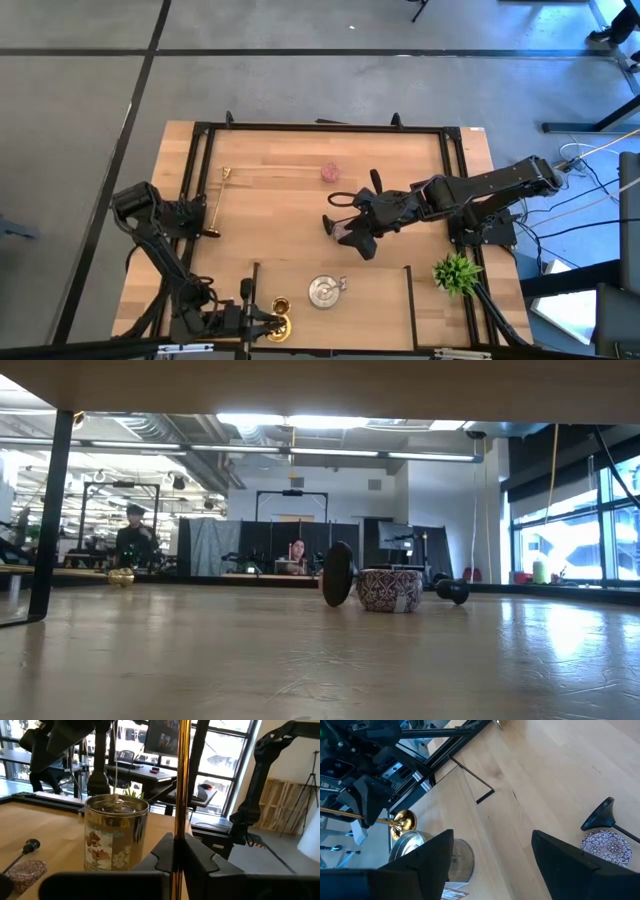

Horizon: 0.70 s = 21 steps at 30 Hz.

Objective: Pick & Place candle stick holders
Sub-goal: Put the right gold candle holder on the shelf

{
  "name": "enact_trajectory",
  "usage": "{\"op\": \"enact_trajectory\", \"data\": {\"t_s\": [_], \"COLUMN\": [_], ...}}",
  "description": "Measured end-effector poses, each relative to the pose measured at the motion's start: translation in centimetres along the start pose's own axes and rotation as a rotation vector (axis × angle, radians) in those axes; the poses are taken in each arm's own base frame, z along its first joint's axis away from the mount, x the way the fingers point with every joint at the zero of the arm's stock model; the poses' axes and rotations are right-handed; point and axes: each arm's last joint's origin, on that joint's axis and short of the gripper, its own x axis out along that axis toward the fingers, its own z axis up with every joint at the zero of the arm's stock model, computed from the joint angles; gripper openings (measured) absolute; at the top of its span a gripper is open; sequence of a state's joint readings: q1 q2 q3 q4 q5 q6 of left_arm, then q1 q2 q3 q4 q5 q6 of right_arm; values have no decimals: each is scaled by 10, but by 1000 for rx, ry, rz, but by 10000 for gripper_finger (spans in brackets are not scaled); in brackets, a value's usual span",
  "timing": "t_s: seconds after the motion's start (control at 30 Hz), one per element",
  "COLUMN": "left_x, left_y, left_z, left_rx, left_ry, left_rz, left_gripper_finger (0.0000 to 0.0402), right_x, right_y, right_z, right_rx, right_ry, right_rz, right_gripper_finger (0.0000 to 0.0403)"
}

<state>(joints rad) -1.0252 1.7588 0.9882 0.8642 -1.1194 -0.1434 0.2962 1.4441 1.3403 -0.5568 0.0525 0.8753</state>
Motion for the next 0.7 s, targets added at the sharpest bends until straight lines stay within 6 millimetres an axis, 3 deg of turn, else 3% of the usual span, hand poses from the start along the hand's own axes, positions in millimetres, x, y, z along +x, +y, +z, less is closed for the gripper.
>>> {"op": "enact_trajectory", "data": {"t_s": [0.43,0.7], "left_x": [3,3], "left_y": [-1,-2], "left_z": [-22,-19], "left_rx": [-33,-72], "left_ry": [15,-29], "left_rz": [46,63], "left_gripper_finger": [24,29], "right_x": [0,0], "right_y": [0,0], "right_z": [0,0], "right_rx": [0,0], "right_ry": [1,1], "right_rz": [0,0], "right_gripper_finger": [273,273]}}
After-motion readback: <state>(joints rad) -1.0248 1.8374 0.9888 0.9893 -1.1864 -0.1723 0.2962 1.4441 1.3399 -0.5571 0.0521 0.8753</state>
